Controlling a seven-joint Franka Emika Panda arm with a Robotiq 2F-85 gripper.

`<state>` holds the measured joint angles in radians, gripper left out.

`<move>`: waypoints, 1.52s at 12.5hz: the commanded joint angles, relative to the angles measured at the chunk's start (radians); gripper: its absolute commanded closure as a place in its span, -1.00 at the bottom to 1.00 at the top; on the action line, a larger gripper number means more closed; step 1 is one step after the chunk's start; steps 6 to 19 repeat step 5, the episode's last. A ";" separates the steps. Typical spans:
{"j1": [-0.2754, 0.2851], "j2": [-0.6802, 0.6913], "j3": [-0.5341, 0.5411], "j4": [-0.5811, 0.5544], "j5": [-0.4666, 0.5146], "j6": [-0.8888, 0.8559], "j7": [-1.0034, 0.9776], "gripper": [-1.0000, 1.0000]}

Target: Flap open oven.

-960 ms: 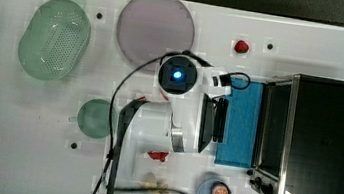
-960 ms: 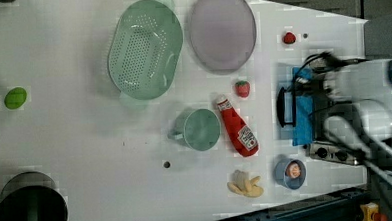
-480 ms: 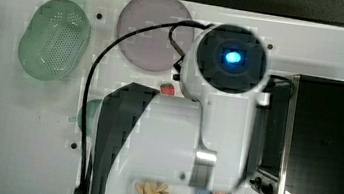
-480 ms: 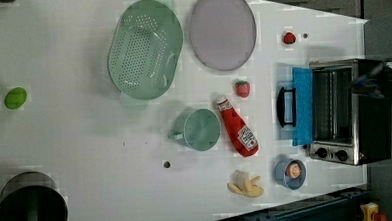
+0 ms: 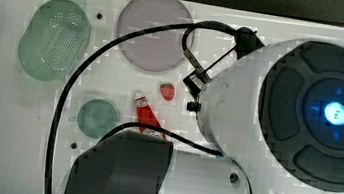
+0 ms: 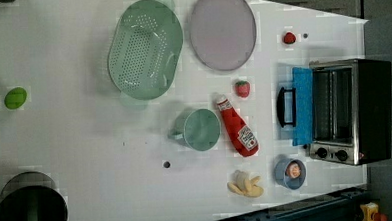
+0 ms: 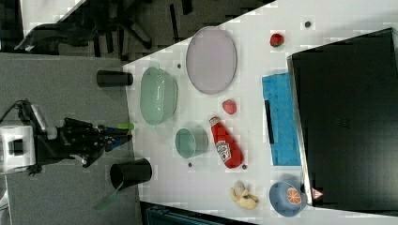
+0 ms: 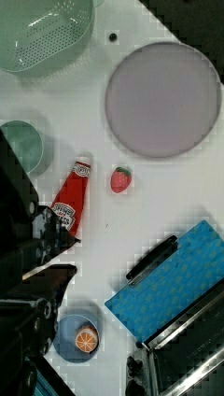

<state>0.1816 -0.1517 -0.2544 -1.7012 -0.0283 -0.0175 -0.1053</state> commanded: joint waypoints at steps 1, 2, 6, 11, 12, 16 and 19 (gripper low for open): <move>-0.001 0.057 -0.007 -0.023 0.002 0.005 0.053 0.65; -0.001 0.059 -0.007 -0.023 0.002 0.005 0.053 0.65; -0.001 0.064 -0.006 -0.024 0.002 0.005 0.053 0.65; -0.001 0.064 -0.006 -0.024 0.002 0.005 0.053 0.65; -0.001 0.064 -0.006 -0.024 0.002 0.005 0.053 0.65; -0.001 0.064 -0.006 -0.024 0.002 0.005 0.053 0.65; -0.001 0.064 -0.006 -0.024 0.002 0.005 0.053 0.65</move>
